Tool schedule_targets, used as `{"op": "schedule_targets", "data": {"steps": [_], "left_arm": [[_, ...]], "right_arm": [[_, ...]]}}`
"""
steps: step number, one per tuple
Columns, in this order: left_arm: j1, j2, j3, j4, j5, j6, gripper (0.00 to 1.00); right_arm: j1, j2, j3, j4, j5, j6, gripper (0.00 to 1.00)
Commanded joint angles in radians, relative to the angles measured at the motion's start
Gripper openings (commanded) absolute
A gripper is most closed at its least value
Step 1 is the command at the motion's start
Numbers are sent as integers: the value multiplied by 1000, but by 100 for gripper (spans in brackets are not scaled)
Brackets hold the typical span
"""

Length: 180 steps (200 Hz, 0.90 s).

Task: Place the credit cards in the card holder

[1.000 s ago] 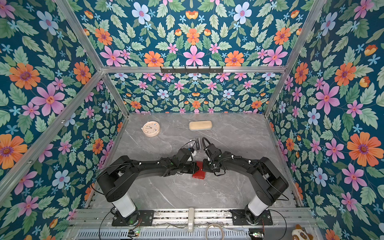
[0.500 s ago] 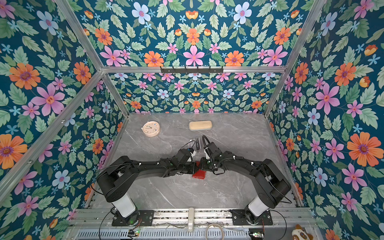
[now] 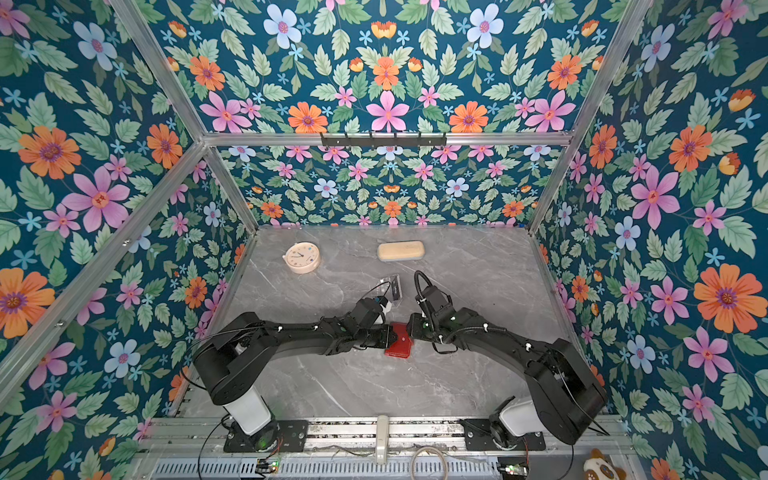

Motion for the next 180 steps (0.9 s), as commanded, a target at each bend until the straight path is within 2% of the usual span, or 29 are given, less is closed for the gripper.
{"op": "schedule_targets", "data": {"steps": [1,9,23,36,55,95,180], "left_arm": [[1,7,-1,-90,-24,7,12],[2,8,2,-91,-23,9,12],[1,10,3,-93,-21,8,12],[1,8,3,-93,-21,9,12],[0,8,4,-96,-22,11,12],[1,11,9,-96,-21,13,12],[1,6,7,-79,-19,10,13]], "right_arm": [[-2,-6,-7,-72,134,47,46],[-5,3,-8,-87,140,48,44],[-8,30,0,-102,126,47,34],[-9,59,6,-89,84,30,25],[-8,99,19,-55,13,0,18],[-8,133,18,39,-72,-20,17],[-8,216,40,50,-111,-25,16]]}}
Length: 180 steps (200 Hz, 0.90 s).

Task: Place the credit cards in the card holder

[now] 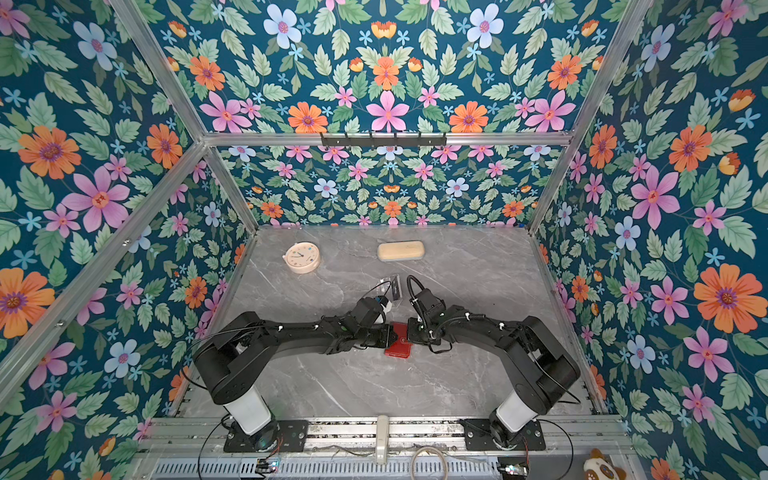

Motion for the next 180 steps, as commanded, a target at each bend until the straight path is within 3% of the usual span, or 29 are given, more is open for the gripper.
{"op": "schedule_targets", "data": {"steps": [1,63,99,144,180], "left_arm": [[1,1,-4,-64,-21,7,13],[0,-43,1,-27,-10,11,23],[1,-44,-5,26,51,12,27],[2,-4,-13,82,125,-4,26],[1,13,-13,89,139,-8,19]], "right_arm": [[2,9,3,6,-14,2,16],[1,26,-2,-12,2,2,17],[1,32,2,-14,3,0,17],[2,40,6,-16,2,0,16],[1,40,10,-22,3,-2,16]]}}
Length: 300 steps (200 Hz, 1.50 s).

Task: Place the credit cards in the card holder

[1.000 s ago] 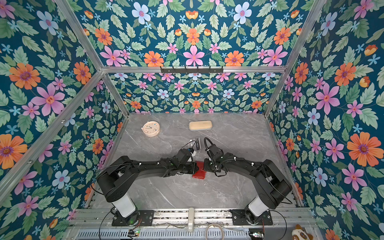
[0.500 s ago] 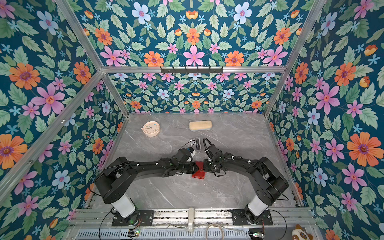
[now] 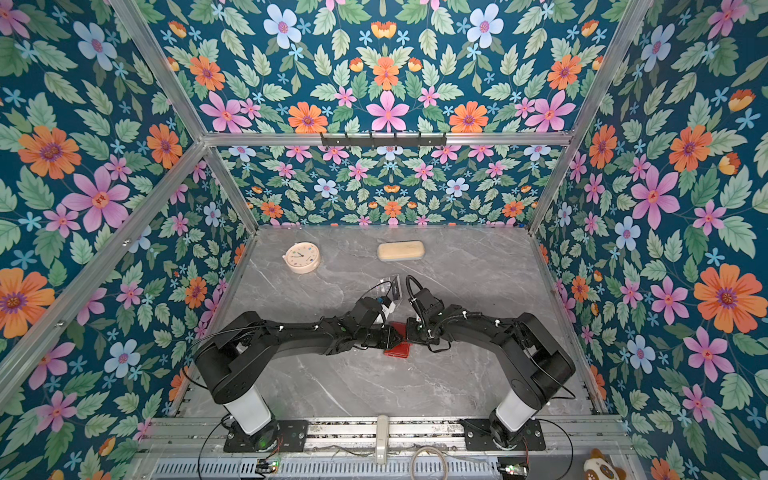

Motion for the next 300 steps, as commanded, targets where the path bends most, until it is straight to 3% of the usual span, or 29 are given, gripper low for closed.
{"op": "schedule_targets", "data": {"steps": [1,44,99,300], "left_arm": [[0,5,0,14,29,-4,19],[1,3,12,2,22,4,0],[1,-6,55,-72,-37,34,0],[1,23,74,-100,-55,35,0]], "right_arm": [[2,11,0,-39,13,-1,16],[3,-3,6,-53,16,-1,17],[3,-45,20,-96,39,-15,23],[15,-28,52,-101,14,-37,24]]}}
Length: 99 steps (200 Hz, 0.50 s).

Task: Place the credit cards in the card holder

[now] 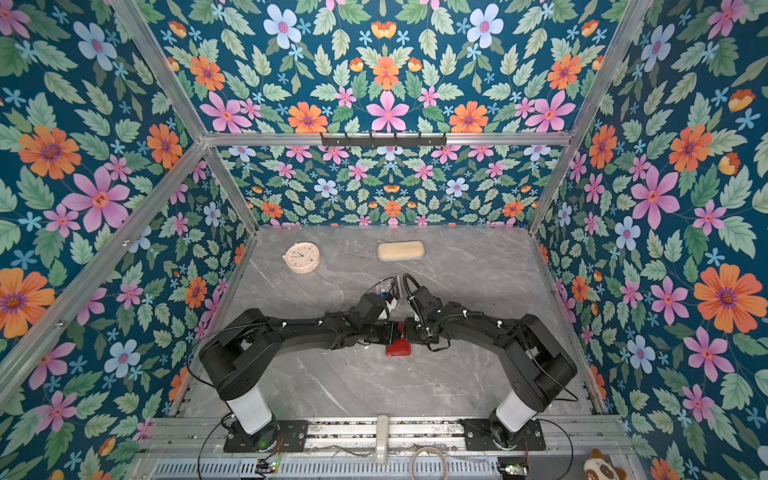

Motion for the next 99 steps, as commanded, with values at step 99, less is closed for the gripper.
{"op": "schedule_targets", "data": {"steps": [99], "left_arm": [[1,-19,-18,-8,7,1,0]], "right_arm": [[2,-15,23,21,-8,2,14]]}}
